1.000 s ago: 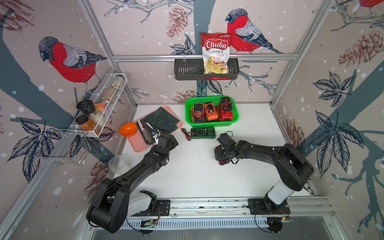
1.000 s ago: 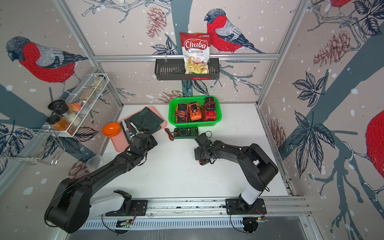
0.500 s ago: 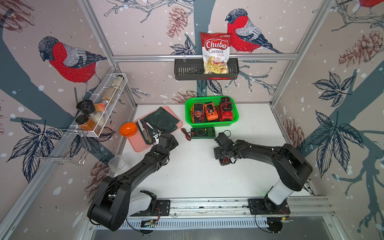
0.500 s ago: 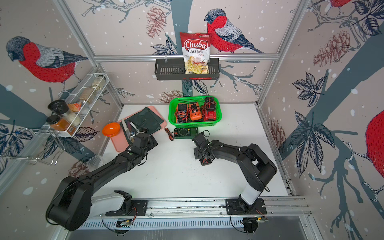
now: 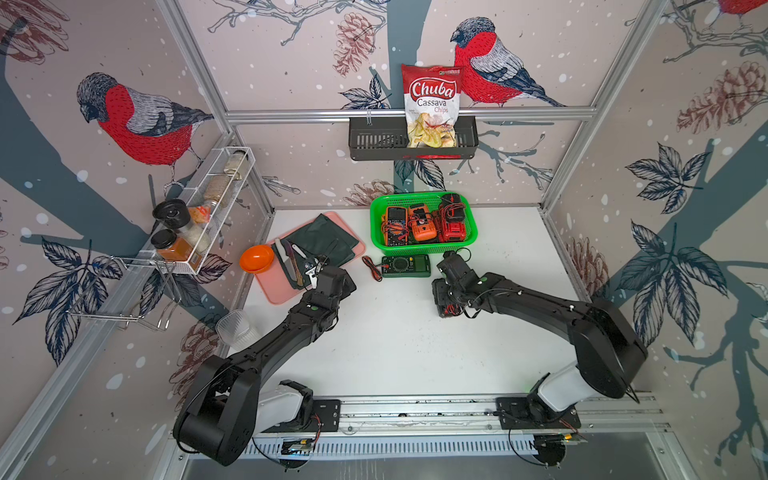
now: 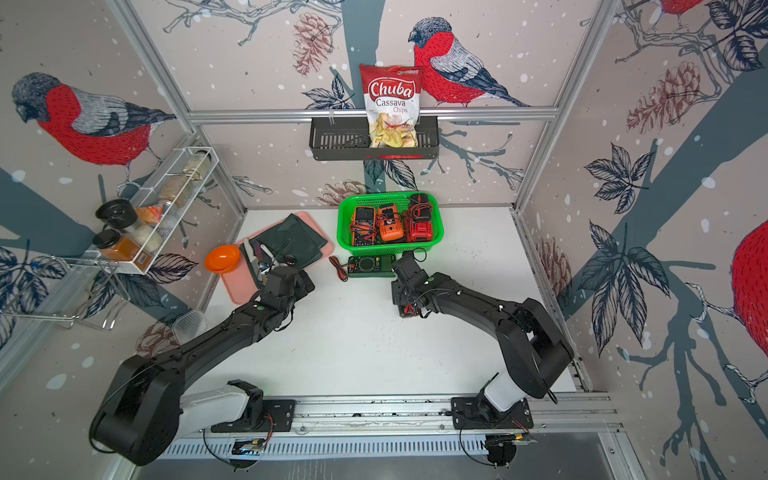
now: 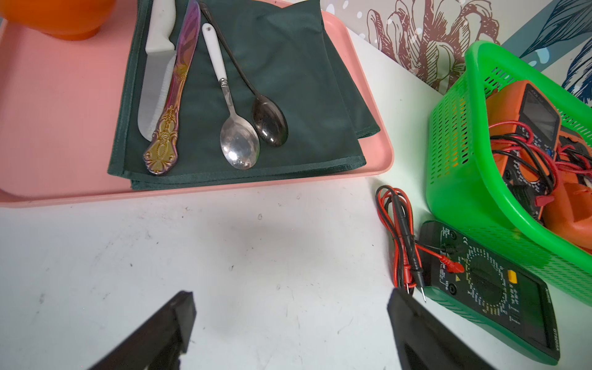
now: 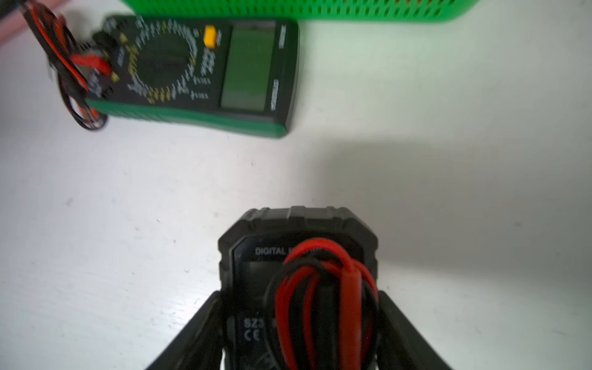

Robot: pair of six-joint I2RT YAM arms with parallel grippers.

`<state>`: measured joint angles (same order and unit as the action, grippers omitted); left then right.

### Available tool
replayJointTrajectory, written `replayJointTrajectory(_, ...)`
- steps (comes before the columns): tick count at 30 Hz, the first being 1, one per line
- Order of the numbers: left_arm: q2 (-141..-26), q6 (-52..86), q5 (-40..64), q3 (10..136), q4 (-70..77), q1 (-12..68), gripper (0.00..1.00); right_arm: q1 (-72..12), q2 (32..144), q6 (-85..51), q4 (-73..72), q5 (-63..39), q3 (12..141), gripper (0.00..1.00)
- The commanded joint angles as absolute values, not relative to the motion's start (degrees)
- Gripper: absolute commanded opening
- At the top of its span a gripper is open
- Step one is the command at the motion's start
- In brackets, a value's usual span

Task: Put the multimeter into the basket
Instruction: Pick up the multimeter from the center of the board, then place the multimeter in the basket.

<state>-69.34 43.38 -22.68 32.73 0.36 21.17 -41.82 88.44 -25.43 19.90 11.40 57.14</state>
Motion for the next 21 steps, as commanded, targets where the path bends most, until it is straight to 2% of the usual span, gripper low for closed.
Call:
replayJointTrajectory(1, -68.66, 42.30, -22.99, 32.79, 0.60, 20.92, 0.97, -39.43, 87.19, -22.30, 18.72, 12.52, 61.64, 0.41)
replayJointTrajectory(9, -68.51, 41.93, -21.61, 32.75, 1.14, 20.92, 0.97, -31.68, 95.30, -16.57, 18.34, 9.84, 79.70, 0.41)
replayJointTrajectory(21, -69.78, 41.58, -19.87, 33.35, 2.30, 20.92, 0.97, -29.48, 118.62, -14.88, 22.69, 8.72, 108.89, 0.40)
